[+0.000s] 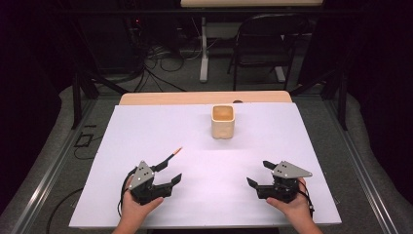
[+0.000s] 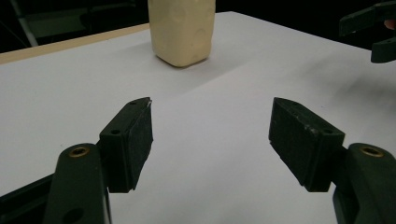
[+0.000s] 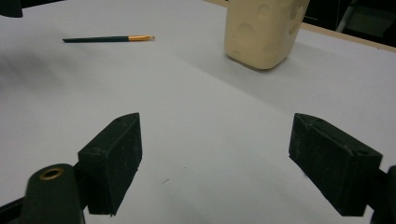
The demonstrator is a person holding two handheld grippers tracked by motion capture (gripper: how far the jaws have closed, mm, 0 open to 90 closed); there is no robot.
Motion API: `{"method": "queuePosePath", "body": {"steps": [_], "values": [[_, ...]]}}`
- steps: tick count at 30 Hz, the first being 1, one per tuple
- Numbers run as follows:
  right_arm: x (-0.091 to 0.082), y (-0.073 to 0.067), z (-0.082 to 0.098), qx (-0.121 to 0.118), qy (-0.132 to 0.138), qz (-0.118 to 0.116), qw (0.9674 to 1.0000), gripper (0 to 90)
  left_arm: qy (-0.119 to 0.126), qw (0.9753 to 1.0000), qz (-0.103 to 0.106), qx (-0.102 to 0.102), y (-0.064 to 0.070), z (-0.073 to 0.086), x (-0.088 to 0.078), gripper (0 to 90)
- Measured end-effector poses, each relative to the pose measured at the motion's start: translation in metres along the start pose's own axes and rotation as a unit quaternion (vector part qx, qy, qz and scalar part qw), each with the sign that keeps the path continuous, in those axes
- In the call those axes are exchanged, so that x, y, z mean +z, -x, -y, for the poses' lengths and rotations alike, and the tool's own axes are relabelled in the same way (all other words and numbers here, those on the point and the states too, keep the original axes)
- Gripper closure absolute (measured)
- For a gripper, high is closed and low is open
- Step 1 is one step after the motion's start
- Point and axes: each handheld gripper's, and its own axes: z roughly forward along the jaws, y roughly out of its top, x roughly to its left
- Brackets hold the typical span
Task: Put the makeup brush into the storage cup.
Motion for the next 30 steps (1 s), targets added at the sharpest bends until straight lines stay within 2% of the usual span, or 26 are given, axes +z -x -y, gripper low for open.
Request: {"method": "queuePosePath", "body": {"steps": [8,11,16,19,21,30], "values": [[0.002,0.001,0.000,0.000,-0.007,-0.006,1.0000,17.8,-0.007,1.0000,0.000,-0.007,0.000,-0.001,-0.003,30.7],[0.003,0.002,0.000,0.001,-0.010,-0.005,0.9999,17.8,-0.022,0.9996,0.001,-0.016,-0.001,-0.001,-0.002,30.7],[0.004,0.003,-0.001,0.003,-0.008,-0.005,0.9999,18.0,-0.034,0.9993,0.002,-0.018,0.000,-0.003,-0.001,30.6],[0.006,0.003,0.000,0.002,-0.008,-0.007,0.9999,18.1,-0.056,0.9983,0.001,-0.018,-0.002,-0.004,-0.001,29.8],[0.006,0.002,-0.001,0.001,-0.010,-0.007,0.9999,18.1,-0.063,0.9979,0.004,-0.017,-0.003,-0.006,-0.003,29.8],[0.006,0.001,0.000,0.004,-0.015,-0.008,0.9999,18.4,-0.069,0.9972,0.004,-0.029,-0.011,-0.013,-0.009,30.9]]}}
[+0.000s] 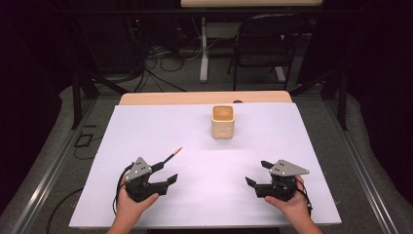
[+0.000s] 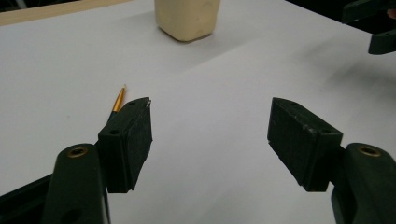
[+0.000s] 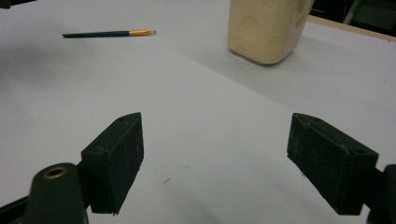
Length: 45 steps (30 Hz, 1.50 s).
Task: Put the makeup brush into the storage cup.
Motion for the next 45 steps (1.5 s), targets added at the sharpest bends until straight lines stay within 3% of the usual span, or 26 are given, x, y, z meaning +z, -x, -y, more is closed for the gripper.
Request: {"method": "queuePosePath", "body": {"steps": [10,20,32,45], "values": [[-0.001,0.001,0.000,0.002,0.002,0.000,1.0000,18.8,-0.021,0.9995,-0.018,-0.014,-0.006,-0.006,0.000,33.7],[0.002,0.001,0.000,0.005,0.000,-0.004,1.0000,19.3,-0.068,0.9973,-0.027,-0.009,-0.011,-0.016,0.003,36.2],[0.002,0.001,0.000,0.005,-0.005,-0.007,0.9999,19.8,-0.120,0.9917,-0.046,-0.004,-0.021,-0.027,0.005,38.9],[0.001,0.001,0.001,0.006,-0.004,-0.004,1.0000,20.1,-0.157,0.9861,-0.052,0.009,-0.026,-0.037,0.010,39.8]]}}
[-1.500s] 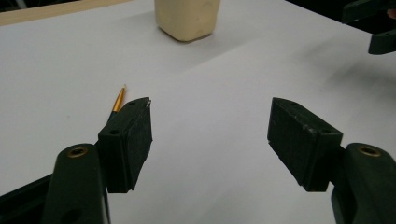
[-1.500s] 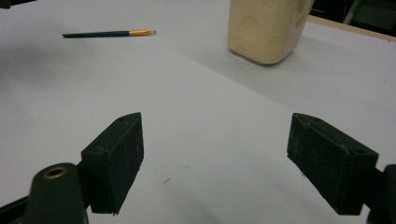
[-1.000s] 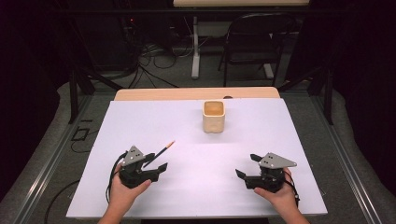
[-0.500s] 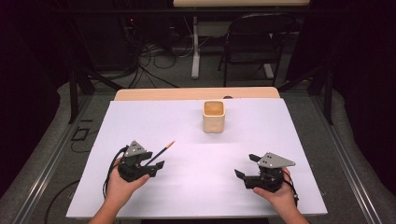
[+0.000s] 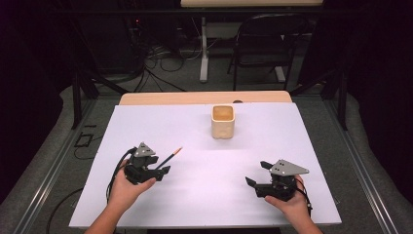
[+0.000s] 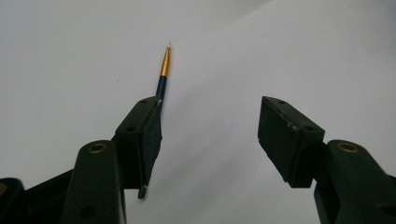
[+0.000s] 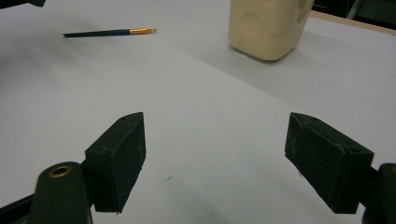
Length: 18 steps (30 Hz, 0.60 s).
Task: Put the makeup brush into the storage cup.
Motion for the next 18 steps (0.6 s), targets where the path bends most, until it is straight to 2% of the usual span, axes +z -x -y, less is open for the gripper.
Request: {"method": "queuePosePath", "body": {"steps": [2,18], "values": [[0.000,0.000,0.000,0.001,-0.003,0.000,1.0000,20.2,-0.012,0.9999,-0.003,0.004,-0.001,-0.001,0.000,39.8],[0.001,0.000,0.001,0.006,-0.001,-0.001,1.0000,20.5,-0.060,0.9979,-0.020,0.011,-0.013,-0.011,0.001,40.5]]}}
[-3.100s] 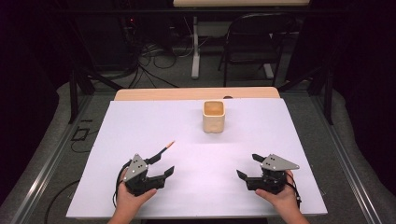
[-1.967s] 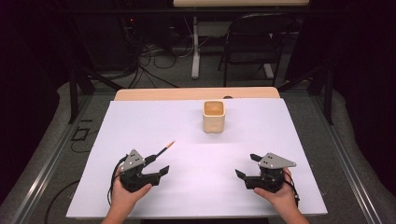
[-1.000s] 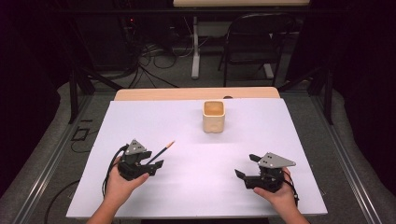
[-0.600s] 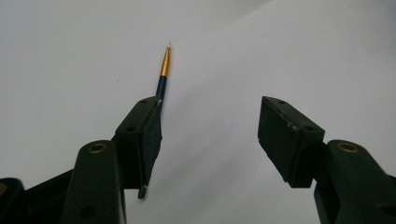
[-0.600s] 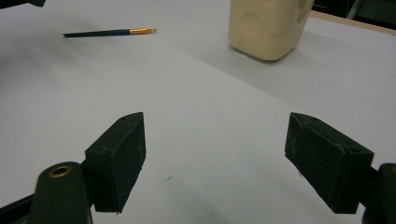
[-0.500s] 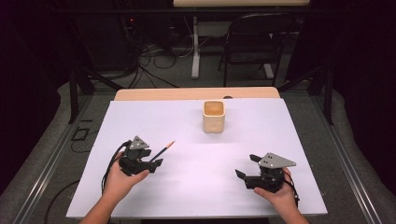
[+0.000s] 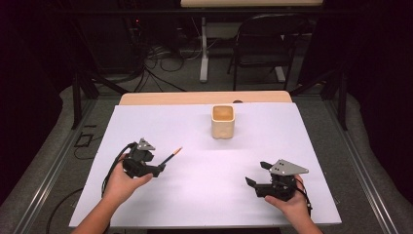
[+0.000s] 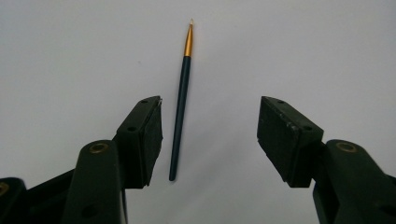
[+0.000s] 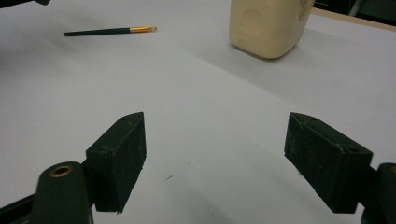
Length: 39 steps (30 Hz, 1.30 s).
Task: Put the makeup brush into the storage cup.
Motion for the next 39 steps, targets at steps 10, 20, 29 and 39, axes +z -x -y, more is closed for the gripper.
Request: {"method": "queuePosePath", "body": {"steps": [10,20,29,39], "values": [[0.000,0.000,0.000,0.000,0.001,0.001,1.0000,20.5,-0.019,0.9998,-0.008,0.009,-0.003,-0.007,0.001,41.4],[0.000,0.000,0.000,0.000,0.000,0.000,1.0000,20.6,-0.039,0.9991,-0.013,0.011,-0.008,-0.013,0.003,42.3],[0.000,0.000,0.000,0.000,-0.002,-0.001,1.0000,20.6,-0.069,0.9974,-0.015,0.014,-0.012,-0.019,0.007,43.1],[0.000,0.000,0.000,0.000,-0.001,-0.002,1.0000,20.6,-0.093,0.9955,-0.015,0.012,-0.015,-0.022,0.011,43.7]]}}
